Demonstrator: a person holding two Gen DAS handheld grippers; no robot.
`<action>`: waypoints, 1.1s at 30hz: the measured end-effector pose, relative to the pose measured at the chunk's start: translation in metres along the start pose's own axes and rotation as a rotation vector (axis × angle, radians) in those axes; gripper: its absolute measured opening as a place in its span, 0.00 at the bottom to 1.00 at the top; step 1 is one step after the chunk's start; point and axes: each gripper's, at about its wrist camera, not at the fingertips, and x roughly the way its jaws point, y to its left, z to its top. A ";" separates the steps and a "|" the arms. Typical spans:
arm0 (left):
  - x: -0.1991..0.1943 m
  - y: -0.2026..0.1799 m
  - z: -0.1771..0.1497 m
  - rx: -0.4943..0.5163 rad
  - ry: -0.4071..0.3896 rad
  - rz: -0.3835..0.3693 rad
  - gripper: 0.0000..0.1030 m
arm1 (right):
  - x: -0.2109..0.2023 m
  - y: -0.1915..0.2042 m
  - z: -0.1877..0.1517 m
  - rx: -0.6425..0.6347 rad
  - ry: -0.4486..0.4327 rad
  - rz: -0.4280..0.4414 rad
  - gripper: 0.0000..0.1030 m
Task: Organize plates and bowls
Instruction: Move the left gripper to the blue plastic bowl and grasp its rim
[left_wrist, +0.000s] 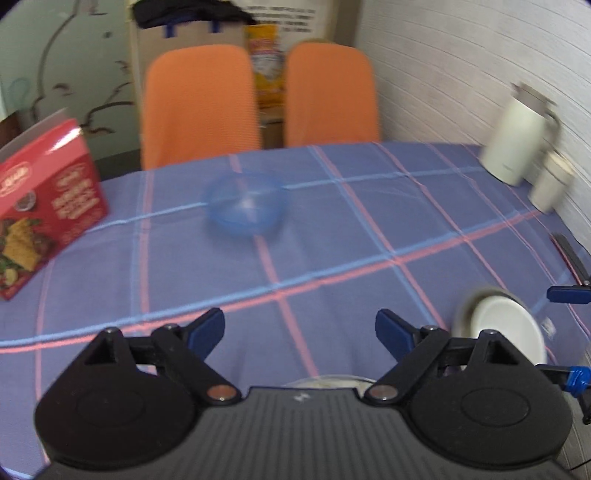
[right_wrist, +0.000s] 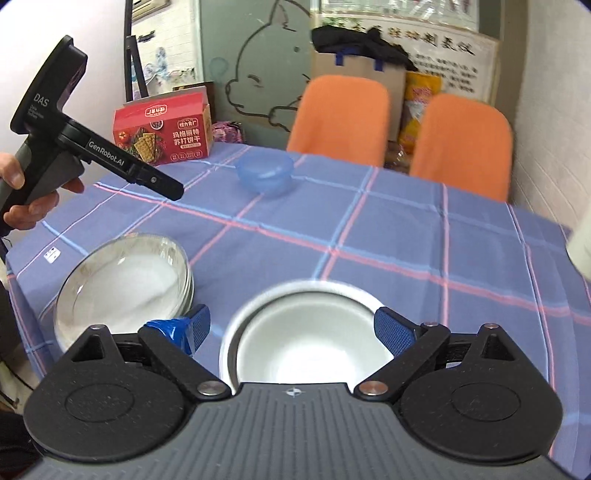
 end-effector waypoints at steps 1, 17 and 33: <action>0.003 0.012 0.007 -0.016 -0.004 0.011 0.86 | 0.012 0.000 0.013 -0.015 0.001 0.006 0.81; 0.161 0.083 0.100 -0.156 0.057 -0.017 0.87 | 0.226 -0.007 0.126 -0.047 0.187 0.052 0.81; 0.195 0.089 0.102 -0.143 0.082 -0.023 0.46 | 0.271 0.014 0.123 -0.019 0.132 0.031 0.76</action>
